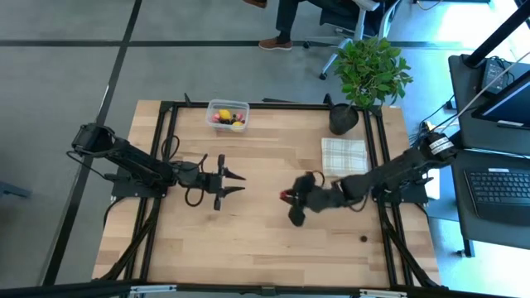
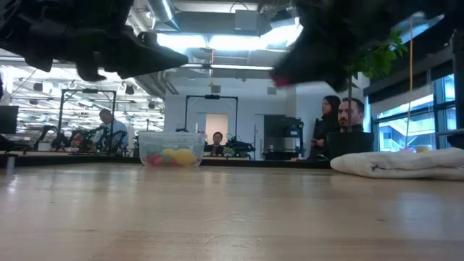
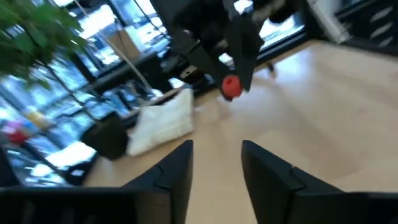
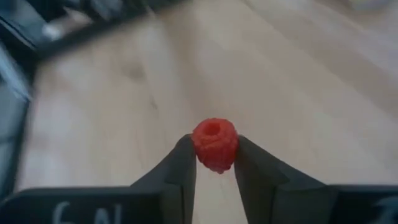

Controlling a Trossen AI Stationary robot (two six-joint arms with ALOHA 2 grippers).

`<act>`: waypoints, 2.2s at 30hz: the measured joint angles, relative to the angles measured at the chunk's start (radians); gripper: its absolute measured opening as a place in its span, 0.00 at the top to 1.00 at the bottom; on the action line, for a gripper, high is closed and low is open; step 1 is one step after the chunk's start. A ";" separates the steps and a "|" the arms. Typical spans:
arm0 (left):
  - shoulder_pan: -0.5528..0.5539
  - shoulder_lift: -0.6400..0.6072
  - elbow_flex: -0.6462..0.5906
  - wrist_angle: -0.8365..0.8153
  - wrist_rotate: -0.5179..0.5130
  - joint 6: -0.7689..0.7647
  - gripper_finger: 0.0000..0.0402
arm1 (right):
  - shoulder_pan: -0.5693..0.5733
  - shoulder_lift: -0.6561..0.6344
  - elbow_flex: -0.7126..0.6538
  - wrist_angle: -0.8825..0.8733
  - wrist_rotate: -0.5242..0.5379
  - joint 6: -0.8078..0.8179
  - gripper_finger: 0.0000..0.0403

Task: Pick and placing Produce into tupperware
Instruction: Put the red raspberry into the transparent bin

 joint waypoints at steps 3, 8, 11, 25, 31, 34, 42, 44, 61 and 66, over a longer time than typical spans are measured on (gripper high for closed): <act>0.000 0.000 0.011 -0.001 -0.055 0.101 0.62 | -0.066 0.000 0.000 0.139 -0.049 -0.094 0.77; 0.001 0.000 0.017 0.009 -0.080 0.204 0.56 | -0.157 0.000 0.000 0.268 -0.117 -0.183 0.77; 0.003 0.000 0.017 0.026 -0.080 0.253 0.54 | -0.187 0.000 0.000 0.318 -0.160 -0.209 0.77; 0.061 0.000 0.168 -0.084 -0.066 0.385 0.55 | -0.241 0.006 0.001 0.401 -0.215 -0.212 0.77; 0.078 0.037 0.238 -0.170 -0.012 0.369 0.54 | -0.241 0.006 0.002 0.409 -0.215 -0.236 0.77; 0.078 0.083 0.259 -0.166 -0.012 0.369 0.54 | -0.241 0.006 0.002 0.413 -0.215 -0.239 0.77; 0.078 0.227 0.336 -0.134 -0.042 0.412 0.54 | -0.241 0.007 0.000 0.398 -0.218 -0.245 0.77; 0.078 0.236 0.345 -0.131 -0.075 0.415 0.53 | -0.241 0.005 0.002 0.390 -0.218 -0.242 0.77; 0.072 0.237 0.353 -0.067 -0.061 0.411 0.52 | -0.240 0.005 0.003 0.380 -0.217 -0.242 0.77; 0.072 0.237 0.353 -0.065 -0.029 0.410 0.54 | -0.240 0.005 0.003 0.380 -0.218 -0.242 0.77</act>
